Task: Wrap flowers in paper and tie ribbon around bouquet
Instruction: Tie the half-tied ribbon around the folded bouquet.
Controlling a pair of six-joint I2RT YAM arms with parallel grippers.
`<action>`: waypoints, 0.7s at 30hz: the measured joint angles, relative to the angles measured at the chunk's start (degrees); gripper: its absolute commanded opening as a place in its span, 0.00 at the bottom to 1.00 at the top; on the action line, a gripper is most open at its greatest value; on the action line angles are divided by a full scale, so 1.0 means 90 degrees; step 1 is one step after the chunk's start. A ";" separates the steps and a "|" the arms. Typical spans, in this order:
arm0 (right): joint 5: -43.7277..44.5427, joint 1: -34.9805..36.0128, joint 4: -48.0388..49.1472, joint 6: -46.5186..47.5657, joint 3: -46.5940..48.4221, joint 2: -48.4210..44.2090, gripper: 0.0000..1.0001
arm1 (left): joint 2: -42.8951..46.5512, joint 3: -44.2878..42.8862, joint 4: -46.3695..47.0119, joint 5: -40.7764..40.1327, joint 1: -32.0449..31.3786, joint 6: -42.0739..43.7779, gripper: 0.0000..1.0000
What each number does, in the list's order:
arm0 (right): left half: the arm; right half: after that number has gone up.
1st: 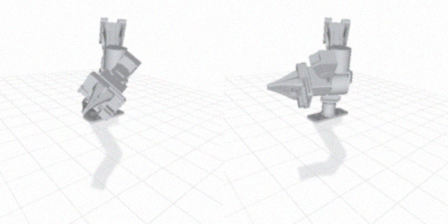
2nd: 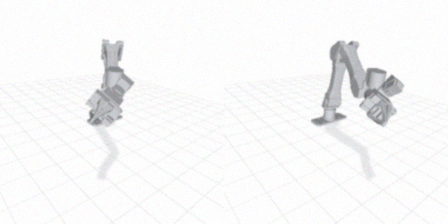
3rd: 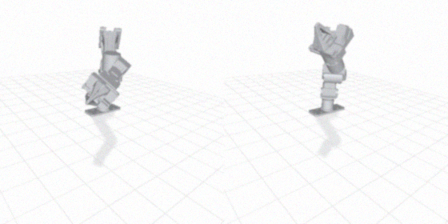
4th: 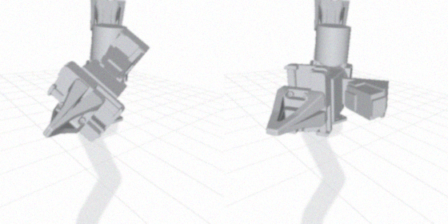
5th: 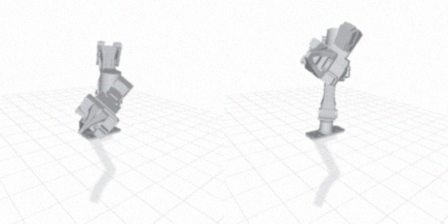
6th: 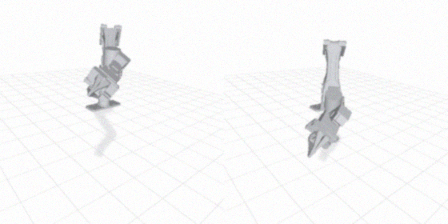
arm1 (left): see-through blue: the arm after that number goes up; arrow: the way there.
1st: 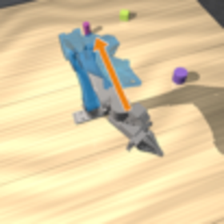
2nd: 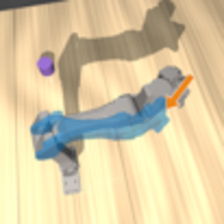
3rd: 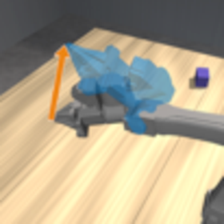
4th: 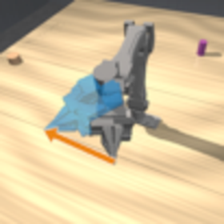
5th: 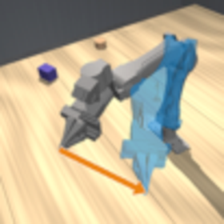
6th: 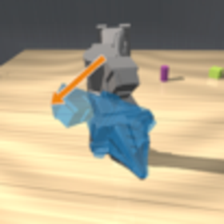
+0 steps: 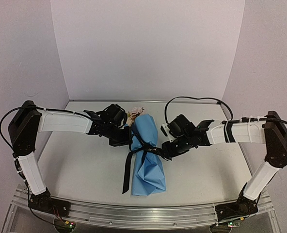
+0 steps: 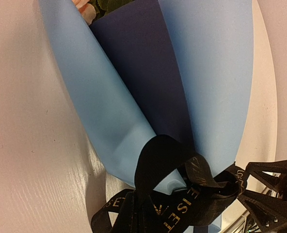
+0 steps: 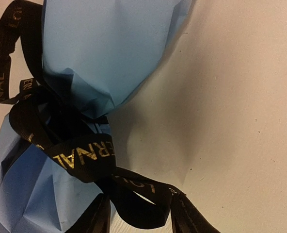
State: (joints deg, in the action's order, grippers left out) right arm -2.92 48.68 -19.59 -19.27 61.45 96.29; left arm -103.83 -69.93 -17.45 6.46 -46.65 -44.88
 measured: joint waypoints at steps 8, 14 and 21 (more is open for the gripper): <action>-0.0057 -0.0089 0.0048 0.0144 0.0270 0.0249 0.39 | 0.0000 0.0000 0.0000 0.0002 0.0000 0.0000 0.00; -0.0059 -0.0089 0.0087 0.0186 0.0352 0.0255 0.09 | 0.0000 0.0000 0.0000 0.0005 0.0000 0.0002 0.00; 0.0232 -0.0093 0.0077 -0.0068 0.0343 0.0255 0.00 | 0.0003 0.0020 -0.0001 0.0002 0.0000 0.0007 0.00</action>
State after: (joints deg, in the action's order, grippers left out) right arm -0.83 47.85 -18.90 -19.88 64.54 98.59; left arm -103.80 -69.75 -17.46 6.48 -46.65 -44.82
